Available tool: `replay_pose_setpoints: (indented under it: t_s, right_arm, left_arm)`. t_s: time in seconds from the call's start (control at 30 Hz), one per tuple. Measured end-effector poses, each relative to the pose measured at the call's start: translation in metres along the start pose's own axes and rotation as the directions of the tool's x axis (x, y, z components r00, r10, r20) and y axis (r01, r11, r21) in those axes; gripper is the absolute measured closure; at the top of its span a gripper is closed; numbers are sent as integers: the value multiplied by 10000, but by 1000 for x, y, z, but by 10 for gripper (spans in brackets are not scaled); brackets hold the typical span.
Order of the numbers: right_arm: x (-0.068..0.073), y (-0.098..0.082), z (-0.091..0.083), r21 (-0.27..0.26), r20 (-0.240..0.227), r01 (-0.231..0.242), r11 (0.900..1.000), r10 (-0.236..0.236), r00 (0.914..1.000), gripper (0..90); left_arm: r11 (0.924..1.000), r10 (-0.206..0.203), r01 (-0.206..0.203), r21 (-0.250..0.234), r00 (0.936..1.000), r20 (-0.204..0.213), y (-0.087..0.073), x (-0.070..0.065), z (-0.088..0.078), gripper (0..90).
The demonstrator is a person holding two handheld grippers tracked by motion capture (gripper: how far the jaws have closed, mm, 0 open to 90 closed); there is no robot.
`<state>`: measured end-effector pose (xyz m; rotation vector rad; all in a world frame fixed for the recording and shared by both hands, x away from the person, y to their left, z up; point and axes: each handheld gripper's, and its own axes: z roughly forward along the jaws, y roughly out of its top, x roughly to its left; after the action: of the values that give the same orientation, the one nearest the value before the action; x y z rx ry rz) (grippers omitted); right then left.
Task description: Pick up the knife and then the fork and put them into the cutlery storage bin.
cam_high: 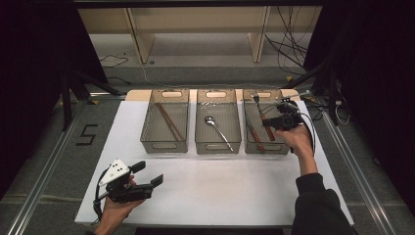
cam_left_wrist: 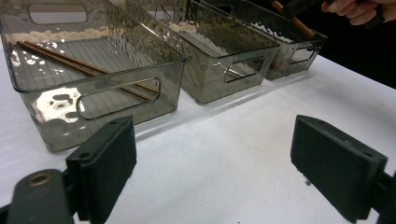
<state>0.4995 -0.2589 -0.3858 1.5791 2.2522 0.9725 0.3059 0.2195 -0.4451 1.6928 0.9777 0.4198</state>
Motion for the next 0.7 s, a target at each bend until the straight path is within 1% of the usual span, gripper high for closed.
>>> replay_pose_setpoints:
  t_s: [0.2, 0.3, 0.4, 0.53, 0.57, 0.67, 0.7]
  right_arm:
    - [-3, 1, 8, 136, 92, -138, 9998, 137, 9999, 769]
    - [-4, 2, 11, 146, 140, -127, 9998, 125, 9998, 769]
    - [-4, 2, 14, 279, 189, -219, 9994, 214, 9996, 768]
    - [-6, 1, 20, 520, 366, -240, 9984, 221, 9991, 766]
    - [-6, 1, 21, 567, 365, -332, 9978, 312, 9988, 764]
    - [-6, 1, 22, 666, 357, -363, 9971, 340, 9988, 742]
    - [-7, 1, 22, 742, 241, -398, 9964, 381, 9990, 687]
  left_arm:
    - [10000, -6, 6, 0, 10000, -11, 0, 0, 1, 138]
    - [10000, 34, -34, 35, 10000, 3, 0, 0, 0, 138]
    - [10000, 50, -50, 27, 10000, 28, 0, 0, 0, 138]
    - [10000, 42, -42, 14, 10000, 19, 0, 0, 0, 138]
    - [10000, 37, -37, 8, 10000, 22, 0, 0, 0, 138]
    - [10000, 40, -40, 24, 10000, 23, 0, 0, 0, 138]
    - [10000, 45, -45, 29, 10000, 30, 0, 0, 0, 138]
